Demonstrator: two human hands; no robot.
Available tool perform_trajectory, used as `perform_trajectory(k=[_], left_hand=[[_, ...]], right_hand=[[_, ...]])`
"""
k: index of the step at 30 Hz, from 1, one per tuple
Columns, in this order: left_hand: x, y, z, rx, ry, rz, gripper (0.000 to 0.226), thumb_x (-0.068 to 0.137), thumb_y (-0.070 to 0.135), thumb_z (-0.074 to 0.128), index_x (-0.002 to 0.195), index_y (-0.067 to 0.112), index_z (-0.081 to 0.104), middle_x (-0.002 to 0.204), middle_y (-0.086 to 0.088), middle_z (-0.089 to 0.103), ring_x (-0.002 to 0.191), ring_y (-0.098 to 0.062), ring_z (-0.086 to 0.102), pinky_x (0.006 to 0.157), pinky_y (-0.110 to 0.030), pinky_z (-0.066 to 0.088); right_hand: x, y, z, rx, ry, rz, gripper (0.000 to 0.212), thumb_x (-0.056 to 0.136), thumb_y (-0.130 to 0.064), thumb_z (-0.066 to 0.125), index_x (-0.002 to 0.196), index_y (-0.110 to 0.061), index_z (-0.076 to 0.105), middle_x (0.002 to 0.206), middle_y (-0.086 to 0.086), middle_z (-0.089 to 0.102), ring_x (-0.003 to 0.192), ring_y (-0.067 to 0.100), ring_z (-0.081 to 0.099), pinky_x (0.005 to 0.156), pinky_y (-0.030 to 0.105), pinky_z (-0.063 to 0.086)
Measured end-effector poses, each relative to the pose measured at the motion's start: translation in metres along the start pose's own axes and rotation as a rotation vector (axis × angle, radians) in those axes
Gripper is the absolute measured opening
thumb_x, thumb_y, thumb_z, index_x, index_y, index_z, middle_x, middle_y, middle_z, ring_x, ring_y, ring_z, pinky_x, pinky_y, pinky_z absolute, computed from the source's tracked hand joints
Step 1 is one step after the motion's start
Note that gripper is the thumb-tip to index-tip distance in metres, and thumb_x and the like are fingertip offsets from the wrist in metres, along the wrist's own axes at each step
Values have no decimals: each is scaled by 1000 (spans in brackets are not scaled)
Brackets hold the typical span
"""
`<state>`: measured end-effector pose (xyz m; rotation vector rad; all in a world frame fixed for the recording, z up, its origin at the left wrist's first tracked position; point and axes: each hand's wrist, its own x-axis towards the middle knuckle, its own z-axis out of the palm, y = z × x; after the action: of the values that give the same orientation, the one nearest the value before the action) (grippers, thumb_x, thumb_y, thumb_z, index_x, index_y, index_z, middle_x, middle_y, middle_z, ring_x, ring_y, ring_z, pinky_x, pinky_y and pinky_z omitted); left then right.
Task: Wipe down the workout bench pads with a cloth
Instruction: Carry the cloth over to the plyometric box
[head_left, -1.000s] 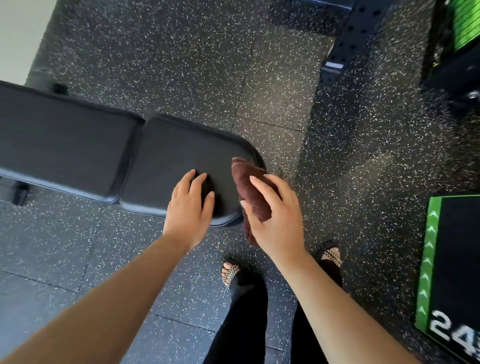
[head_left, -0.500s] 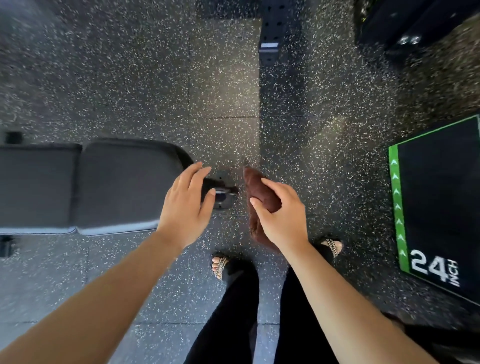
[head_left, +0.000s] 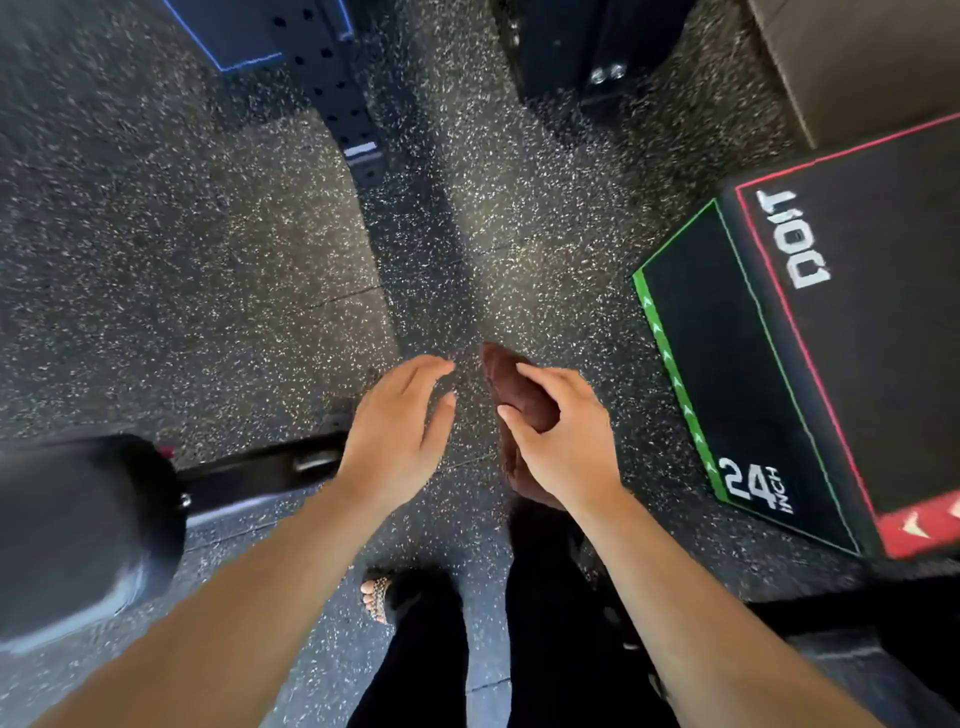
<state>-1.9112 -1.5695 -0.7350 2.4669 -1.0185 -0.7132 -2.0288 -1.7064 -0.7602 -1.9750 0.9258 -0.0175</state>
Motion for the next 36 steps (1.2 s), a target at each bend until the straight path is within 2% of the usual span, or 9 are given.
perform_trajectory(k=[6, 14, 17, 18, 21, 26, 28, 32, 36], left_hand=[[76, 83, 35, 96, -99, 169, 48, 94, 38, 28, 125, 10, 53, 129, -5, 54, 117, -19, 50, 98, -30, 35], [156, 197, 93, 211, -207, 399, 39, 95, 29, 37, 124, 10, 54, 126, -7, 57, 108, -24, 57, 89, -38, 44], [176, 222, 111, 257, -261, 431, 36, 97, 29, 39, 127, 13, 51, 129, -4, 53, 107, -24, 57, 88, -39, 44], [181, 230, 117, 267, -272, 441, 36, 97, 30, 39, 128, 13, 50, 130, -4, 53, 106, -23, 57, 87, -38, 45], [193, 248, 126, 310, -300, 483, 38, 97, 32, 38, 130, 16, 47, 133, -1, 50, 112, -20, 54, 88, -37, 45], [216, 268, 136, 355, -322, 535, 40, 97, 33, 39, 133, 17, 45, 134, -1, 49, 114, -21, 51, 87, -36, 43], [228, 273, 139, 328, -313, 564, 40, 96, 32, 40, 132, 14, 46, 131, -3, 51, 107, -21, 55, 87, -35, 45], [258, 273, 148, 307, -322, 605, 41, 95, 33, 41, 131, 13, 46, 130, -4, 53, 111, -21, 54, 89, -42, 47], [301, 273, 155, 296, -331, 608, 42, 95, 33, 42, 131, 12, 46, 130, -5, 53, 114, -22, 53, 93, -42, 45]], right_hand=[[33, 51, -84, 94, 165, 103, 42, 79, -32, 71, 119, -28, 61, 120, -7, 54, 110, 11, 52, 98, 26, 40], [46, 125, -172, 159, 366, 227, 42, 79, -31, 72, 120, -26, 61, 120, -6, 55, 109, 11, 53, 96, 25, 42], [43, 149, -189, 177, 416, 292, 43, 79, -31, 72, 120, -26, 61, 120, -6, 56, 108, 8, 52, 91, 8, 36], [41, 155, -194, 191, 430, 316, 43, 80, -31, 72, 120, -26, 60, 120, -6, 56, 107, 7, 52, 87, 2, 32], [36, 168, -206, 231, 476, 366, 43, 80, -29, 72, 121, -26, 60, 119, -7, 56, 106, 6, 51, 88, 5, 31], [46, 175, -218, 249, 515, 398, 43, 80, -28, 73, 121, -23, 61, 116, -7, 56, 99, 1, 47, 81, -7, 24], [55, 175, -222, 246, 524, 403, 43, 80, -29, 73, 120, -24, 61, 113, -10, 55, 99, 2, 48, 82, -5, 27], [84, 176, -226, 242, 532, 407, 43, 79, -30, 73, 120, -26, 60, 116, -9, 55, 105, 7, 51, 91, 17, 39], [127, 188, -226, 234, 514, 434, 42, 80, -32, 72, 120, -28, 60, 115, -11, 55, 99, 4, 51, 82, 5, 34]])
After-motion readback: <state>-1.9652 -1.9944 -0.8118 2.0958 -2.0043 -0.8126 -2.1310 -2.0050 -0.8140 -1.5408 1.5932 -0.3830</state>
